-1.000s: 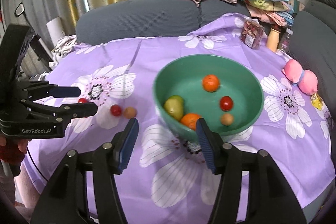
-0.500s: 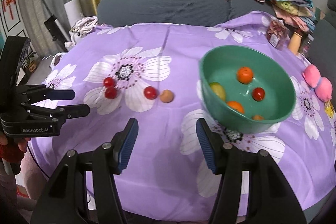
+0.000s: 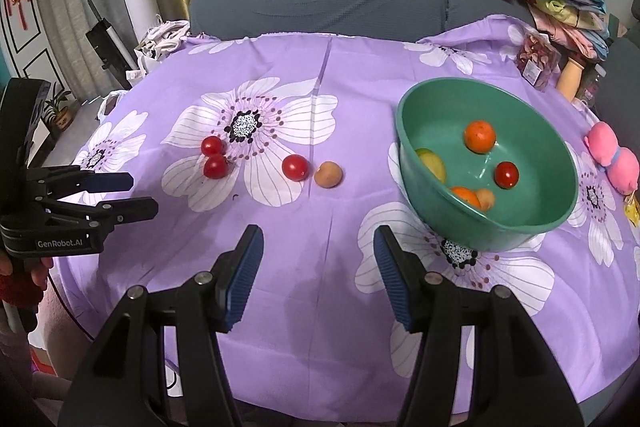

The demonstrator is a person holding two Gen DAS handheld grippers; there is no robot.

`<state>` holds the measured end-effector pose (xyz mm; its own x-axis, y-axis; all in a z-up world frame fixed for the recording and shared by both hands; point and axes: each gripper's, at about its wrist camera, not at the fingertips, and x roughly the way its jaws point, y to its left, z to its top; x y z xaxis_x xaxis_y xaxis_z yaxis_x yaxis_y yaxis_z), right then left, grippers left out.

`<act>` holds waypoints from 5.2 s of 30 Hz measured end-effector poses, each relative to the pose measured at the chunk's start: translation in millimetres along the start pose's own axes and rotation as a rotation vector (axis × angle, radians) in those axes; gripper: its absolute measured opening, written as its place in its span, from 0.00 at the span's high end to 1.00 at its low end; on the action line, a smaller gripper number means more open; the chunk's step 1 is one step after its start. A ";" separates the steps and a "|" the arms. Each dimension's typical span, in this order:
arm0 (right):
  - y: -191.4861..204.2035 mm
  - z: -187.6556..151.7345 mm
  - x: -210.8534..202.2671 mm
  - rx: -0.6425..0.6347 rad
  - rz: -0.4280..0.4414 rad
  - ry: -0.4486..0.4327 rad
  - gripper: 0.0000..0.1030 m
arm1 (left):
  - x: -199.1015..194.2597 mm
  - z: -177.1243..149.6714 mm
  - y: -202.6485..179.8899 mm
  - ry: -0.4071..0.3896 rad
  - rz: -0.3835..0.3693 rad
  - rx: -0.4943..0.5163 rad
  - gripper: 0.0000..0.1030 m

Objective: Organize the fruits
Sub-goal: 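Withdraw both tools back toward the remaining cherry tomatoes, then close the left tool on a red cherry tomato while the right tool closes on another red one, then carry the red tomato with the left tool over the bowl while the right tool carries its red tomato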

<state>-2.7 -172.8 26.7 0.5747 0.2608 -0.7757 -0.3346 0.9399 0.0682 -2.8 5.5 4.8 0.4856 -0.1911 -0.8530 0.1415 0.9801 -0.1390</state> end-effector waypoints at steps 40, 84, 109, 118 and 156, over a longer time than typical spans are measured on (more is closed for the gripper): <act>16.6 47.1 128.9 -0.042 0.126 0.216 0.49 | 64.9 41.9 15.1 0.095 -0.104 0.039 0.40; 26.6 46.5 77.1 -0.093 0.110 0.088 0.72 | 42.4 40.3 1.8 0.050 -0.097 0.063 0.73; 21.3 20.3 15.4 -0.097 0.075 -0.038 0.72 | -0.5 33.4 -41.2 -0.019 -0.109 0.130 0.73; 9.9 17.9 4.4 -0.077 0.062 -0.075 0.72 | -5.1 36.7 -58.4 -0.026 -0.111 0.177 0.73; -57.6 11.9 -2.9 0.061 0.005 -0.122 0.72 | 13.3 76.3 -124.7 -0.027 -0.159 0.313 0.73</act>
<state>23.8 -225.0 32.5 0.6611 0.2868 -0.6933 -0.2936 0.9493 0.1126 51.8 -123.2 49.1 0.4582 -0.3453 -0.8190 0.4727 0.8750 -0.1045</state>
